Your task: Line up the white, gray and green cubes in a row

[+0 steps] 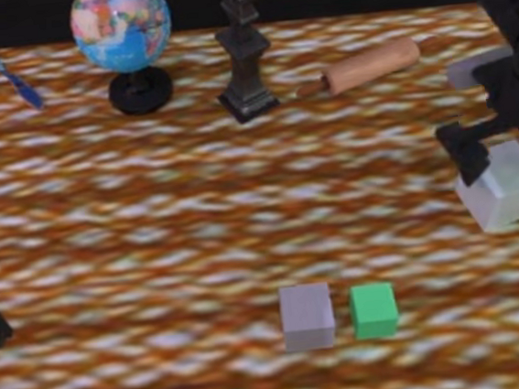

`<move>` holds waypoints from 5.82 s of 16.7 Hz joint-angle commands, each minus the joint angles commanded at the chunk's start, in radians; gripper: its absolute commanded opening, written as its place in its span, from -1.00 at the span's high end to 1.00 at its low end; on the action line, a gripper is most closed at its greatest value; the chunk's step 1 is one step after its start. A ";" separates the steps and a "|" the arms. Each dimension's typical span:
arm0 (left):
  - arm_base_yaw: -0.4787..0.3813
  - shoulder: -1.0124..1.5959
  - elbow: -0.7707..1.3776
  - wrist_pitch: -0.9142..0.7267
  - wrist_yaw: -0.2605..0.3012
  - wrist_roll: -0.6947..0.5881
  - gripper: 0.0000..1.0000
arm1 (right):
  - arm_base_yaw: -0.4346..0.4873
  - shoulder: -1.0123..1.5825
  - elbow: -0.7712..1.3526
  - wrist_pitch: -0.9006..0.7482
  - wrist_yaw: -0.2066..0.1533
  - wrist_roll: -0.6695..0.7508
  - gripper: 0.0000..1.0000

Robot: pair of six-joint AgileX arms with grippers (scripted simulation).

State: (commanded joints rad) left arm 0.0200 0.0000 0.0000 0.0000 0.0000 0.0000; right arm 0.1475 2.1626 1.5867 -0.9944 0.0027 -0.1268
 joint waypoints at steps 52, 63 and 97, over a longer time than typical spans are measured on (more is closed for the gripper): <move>0.000 0.000 0.000 0.000 0.000 0.000 -1.00 | 0.234 0.076 0.200 -0.137 0.002 0.302 1.00; 0.000 0.000 0.000 0.000 0.000 0.000 -1.00 | 0.792 0.243 0.551 -0.315 0.006 1.077 1.00; 0.000 0.000 0.000 0.000 0.000 0.000 -1.00 | 0.830 0.295 0.379 -0.081 0.008 1.119 -1.00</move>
State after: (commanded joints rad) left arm 0.0200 0.0000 0.0000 0.0000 0.0000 0.0000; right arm 0.9778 2.4575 1.9658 -1.0750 0.0108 0.9924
